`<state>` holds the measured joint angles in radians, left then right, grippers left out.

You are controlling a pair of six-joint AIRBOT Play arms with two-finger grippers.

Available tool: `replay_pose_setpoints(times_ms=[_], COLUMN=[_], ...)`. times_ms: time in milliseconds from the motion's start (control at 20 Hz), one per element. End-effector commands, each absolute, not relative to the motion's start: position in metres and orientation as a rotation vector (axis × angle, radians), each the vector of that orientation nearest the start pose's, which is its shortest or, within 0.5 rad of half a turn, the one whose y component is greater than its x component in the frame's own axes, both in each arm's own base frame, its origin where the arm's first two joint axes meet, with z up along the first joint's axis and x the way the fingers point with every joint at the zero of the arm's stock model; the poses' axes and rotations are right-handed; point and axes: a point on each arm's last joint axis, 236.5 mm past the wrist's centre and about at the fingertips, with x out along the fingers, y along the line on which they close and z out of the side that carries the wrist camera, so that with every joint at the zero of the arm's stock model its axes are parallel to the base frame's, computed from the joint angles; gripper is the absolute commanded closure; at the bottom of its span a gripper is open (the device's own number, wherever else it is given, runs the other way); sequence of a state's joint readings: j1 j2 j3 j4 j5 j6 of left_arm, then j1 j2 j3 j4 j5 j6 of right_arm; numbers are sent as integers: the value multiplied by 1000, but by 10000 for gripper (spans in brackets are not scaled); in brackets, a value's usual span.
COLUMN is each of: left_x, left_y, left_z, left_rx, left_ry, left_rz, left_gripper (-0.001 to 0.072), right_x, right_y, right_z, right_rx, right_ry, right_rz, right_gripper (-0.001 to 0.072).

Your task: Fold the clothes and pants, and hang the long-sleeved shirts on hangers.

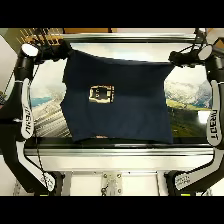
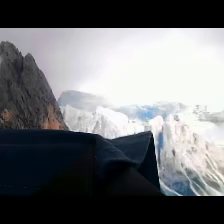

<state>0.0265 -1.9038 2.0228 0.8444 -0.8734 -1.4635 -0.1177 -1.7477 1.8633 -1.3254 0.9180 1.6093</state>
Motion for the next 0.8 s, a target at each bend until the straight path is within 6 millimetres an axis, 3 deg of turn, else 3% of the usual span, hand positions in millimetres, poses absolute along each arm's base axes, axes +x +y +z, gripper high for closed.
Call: replay_pose_setpoints(times_ms=[0,200,350,550,750], left_x=[643,615,579,537,502], left_y=[-101,-90,-81,-71,-74], left_z=[72,17,-23,-44,-67], left_rx=[-565,-525,-455,-435,-407], left_ry=[776,964,1097,1176,1255], left_rz=[-357,-302,-251,-214,-235], left_gripper=[699,699,700,699,699], right_x=[609,592,552,493,460], right_y=[-26,-29,-26,-20,-15], right_z=[67,35,-4,-38,-66], right_rx=[306,278,252,268,286], right_ry=[805,902,1043,1155,1234], right_rz=[-11,-28,-45,-62,-68], right_gripper=[702,703,703,702,700])
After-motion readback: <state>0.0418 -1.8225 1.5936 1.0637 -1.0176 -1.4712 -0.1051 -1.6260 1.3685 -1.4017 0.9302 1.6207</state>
